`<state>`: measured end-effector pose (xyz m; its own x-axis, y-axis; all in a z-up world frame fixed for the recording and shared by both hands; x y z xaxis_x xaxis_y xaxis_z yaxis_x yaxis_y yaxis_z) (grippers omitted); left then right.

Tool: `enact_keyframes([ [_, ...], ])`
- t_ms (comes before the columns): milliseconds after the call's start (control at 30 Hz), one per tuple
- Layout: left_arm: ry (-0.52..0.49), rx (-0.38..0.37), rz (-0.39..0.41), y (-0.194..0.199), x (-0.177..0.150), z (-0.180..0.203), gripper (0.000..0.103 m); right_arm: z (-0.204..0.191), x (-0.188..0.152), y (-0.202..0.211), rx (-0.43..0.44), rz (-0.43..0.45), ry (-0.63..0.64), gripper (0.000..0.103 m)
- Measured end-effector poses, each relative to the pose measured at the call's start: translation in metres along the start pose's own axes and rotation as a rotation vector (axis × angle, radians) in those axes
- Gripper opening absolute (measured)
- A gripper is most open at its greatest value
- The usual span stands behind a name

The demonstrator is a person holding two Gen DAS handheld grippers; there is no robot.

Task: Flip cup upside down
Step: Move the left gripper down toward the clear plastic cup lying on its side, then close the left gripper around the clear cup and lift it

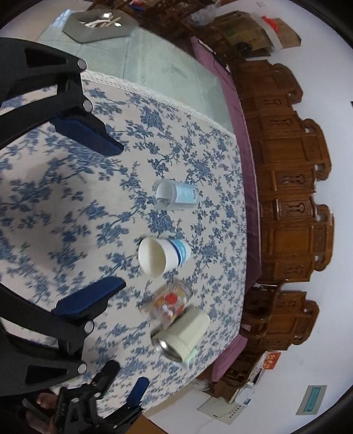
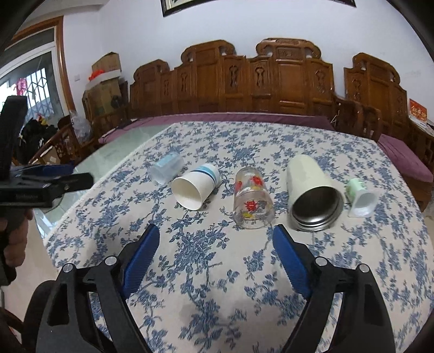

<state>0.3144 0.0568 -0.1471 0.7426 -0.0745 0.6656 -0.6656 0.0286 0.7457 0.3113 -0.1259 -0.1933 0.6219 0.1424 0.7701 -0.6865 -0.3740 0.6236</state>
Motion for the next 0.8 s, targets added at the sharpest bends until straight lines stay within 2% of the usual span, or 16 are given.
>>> enact_keyframes([
  [67, 0.003, -0.011, -0.008, -0.013, 0.007, -0.003, 0.084, -0.002, 0.001, -0.01, 0.006, -0.009, 0.005, 0.084],
  [233, 0.015, -0.044, -0.066, -0.061, 0.031, -0.015, 0.075, -0.006, 0.004, -0.033, 0.022, -0.031, 0.01, 0.083],
  [333, 0.041, -0.056, -0.117, -0.097, 0.045, -0.026, 0.07, -0.009, 0.003, -0.039, 0.032, -0.037, 0.01, 0.083],
  [467, 0.075, -0.068, -0.179, -0.137, 0.058, -0.039, 0.069, -0.012, -0.003, -0.042, 0.044, -0.051, 0.007, 0.083],
  [567, 0.086, -0.08, -0.223, -0.164, 0.066, -0.043, 0.063, -0.012, -0.01, -0.042, 0.049, -0.064, 0.006, 0.083],
  [733, 0.074, -0.054, -0.271, -0.192, 0.079, -0.041, 0.062, -0.009, -0.024, -0.04, 0.048, -0.084, 0.001, 0.083],
  [800, 0.07, -0.022, -0.3, -0.205, 0.083, -0.044, 0.061, -0.006, -0.027, -0.04, 0.044, -0.091, -0.004, 0.083],
])
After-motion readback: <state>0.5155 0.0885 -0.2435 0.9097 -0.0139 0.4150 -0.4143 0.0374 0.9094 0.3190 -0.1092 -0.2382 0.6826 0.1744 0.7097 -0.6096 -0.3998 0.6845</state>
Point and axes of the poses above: each gripper's, at about its wrist camera, not at the fingertips, and y roughly against the way its jaws point, z to its right, x to its top, the point moved 6 cm from there along -y, roughly the way its jaws point
